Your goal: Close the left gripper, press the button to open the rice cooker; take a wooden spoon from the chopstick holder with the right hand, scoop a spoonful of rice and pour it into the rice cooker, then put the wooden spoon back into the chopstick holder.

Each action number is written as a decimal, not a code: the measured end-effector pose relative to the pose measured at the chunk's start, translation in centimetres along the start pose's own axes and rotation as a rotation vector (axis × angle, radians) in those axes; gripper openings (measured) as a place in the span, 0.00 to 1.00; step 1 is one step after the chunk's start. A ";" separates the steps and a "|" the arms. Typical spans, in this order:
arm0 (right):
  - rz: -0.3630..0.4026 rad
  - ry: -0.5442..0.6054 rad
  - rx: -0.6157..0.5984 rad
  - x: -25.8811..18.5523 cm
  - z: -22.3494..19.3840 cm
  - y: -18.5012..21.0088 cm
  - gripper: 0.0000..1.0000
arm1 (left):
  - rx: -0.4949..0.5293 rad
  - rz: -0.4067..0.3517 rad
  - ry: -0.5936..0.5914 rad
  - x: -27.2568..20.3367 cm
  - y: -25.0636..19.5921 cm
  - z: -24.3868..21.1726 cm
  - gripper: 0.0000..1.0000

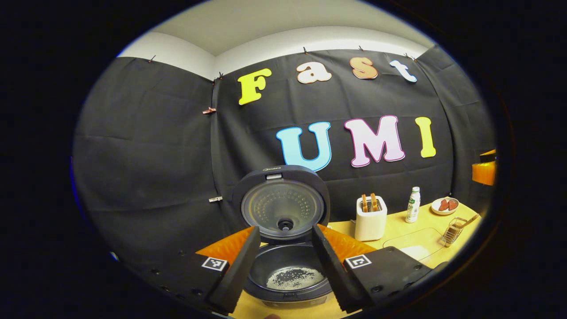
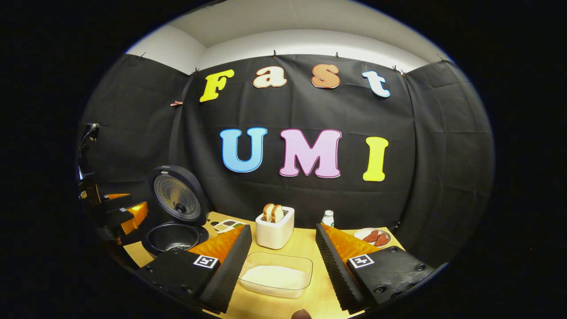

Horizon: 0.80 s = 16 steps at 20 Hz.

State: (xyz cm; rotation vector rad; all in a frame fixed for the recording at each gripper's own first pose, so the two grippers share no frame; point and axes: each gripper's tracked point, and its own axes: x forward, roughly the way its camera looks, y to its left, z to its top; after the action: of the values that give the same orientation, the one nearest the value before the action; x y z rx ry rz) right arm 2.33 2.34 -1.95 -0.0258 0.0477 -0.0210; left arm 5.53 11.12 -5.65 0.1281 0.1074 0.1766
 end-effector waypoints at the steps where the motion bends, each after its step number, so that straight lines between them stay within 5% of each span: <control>1: -0.018 0.007 -0.004 0.2 -0.4 -1.0 0.91 | -0.004 0.000 -0.004 -0.2 0.0 0.3 0.82; 8: -0.165 0.124 0.004 2.7 -6.3 -11.2 0.91 | -0.038 0.005 0.009 -1.2 -1.7 0.5 0.91; 16: -0.183 0.339 0.032 2.7 -16.1 -15.9 0.91 | -0.038 0.001 0.048 -2.5 -4.3 -0.1 0.92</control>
State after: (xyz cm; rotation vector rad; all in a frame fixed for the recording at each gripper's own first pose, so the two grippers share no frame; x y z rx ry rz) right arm 3.95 -14.04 -17.68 0.0062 0.3837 -0.2091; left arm 3.81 6.48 -6.05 0.0865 0.1520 0.1824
